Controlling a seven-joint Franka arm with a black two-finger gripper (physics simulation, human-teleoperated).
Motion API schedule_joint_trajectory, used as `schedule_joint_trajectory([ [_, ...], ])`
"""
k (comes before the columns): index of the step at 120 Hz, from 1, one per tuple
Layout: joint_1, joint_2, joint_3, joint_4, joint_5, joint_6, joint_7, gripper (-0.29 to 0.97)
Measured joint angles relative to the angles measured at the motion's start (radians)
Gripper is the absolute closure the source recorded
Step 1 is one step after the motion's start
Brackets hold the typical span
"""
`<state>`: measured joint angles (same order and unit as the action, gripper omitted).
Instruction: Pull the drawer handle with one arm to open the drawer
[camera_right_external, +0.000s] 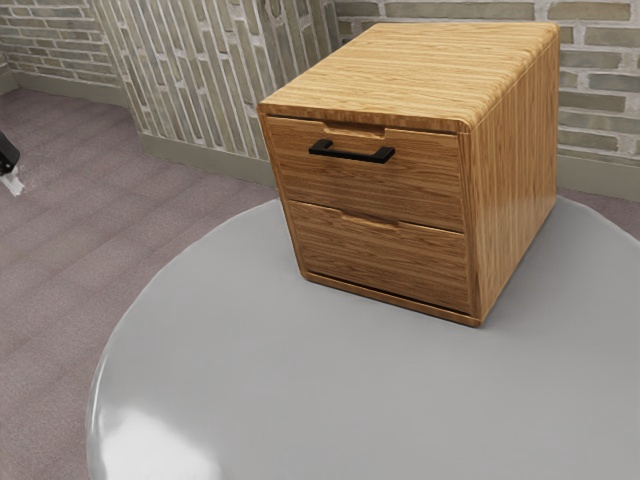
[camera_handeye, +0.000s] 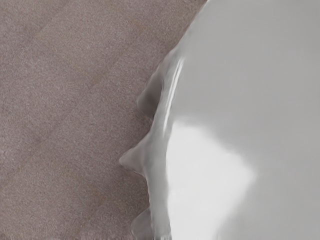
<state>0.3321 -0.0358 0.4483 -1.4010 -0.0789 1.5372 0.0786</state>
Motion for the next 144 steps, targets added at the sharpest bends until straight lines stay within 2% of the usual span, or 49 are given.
schedule_joint_trajectory([
  [7,0.009,0.0,0.001,-0.001,-0.001,-0.001,0.007,0.02],
  [14,-0.03,0.0,0.001,-0.001,-0.001,-0.001,0.013,0.02],
  [22,-0.113,-0.001,0.0,0.006,-0.002,-0.004,0.019,0.02],
  [30,-0.215,-0.001,-0.007,0.106,0.008,-0.022,0.024,0.02],
  [40,-0.341,-0.066,-0.034,0.227,0.035,-0.044,0.032,0.02],
  [56,-0.318,-0.046,-0.106,0.2,0.058,-0.064,0.056,0.02],
  [65,-0.294,-0.045,-0.19,0.197,0.063,-0.068,0.127,0.02],
  [79,-0.342,-0.048,-0.306,0.207,0.068,-0.067,0.293,0.02],
  [86,-0.358,-0.049,-0.329,0.209,0.068,-0.066,0.383,0.02],
  [100,-0.332,-0.046,-0.393,0.21,0.058,-0.067,0.559,0.02],
  [129,-0.325,-0.034,-0.434,0.209,0.051,-0.082,0.83,0.02],
  [136,-0.299,-0.023,-0.492,0.21,0.08,-0.079,0.881,0.02],
  [144,-0.327,-0.005,-0.528,0.21,0.127,-0.067,0.935,0.02],
])
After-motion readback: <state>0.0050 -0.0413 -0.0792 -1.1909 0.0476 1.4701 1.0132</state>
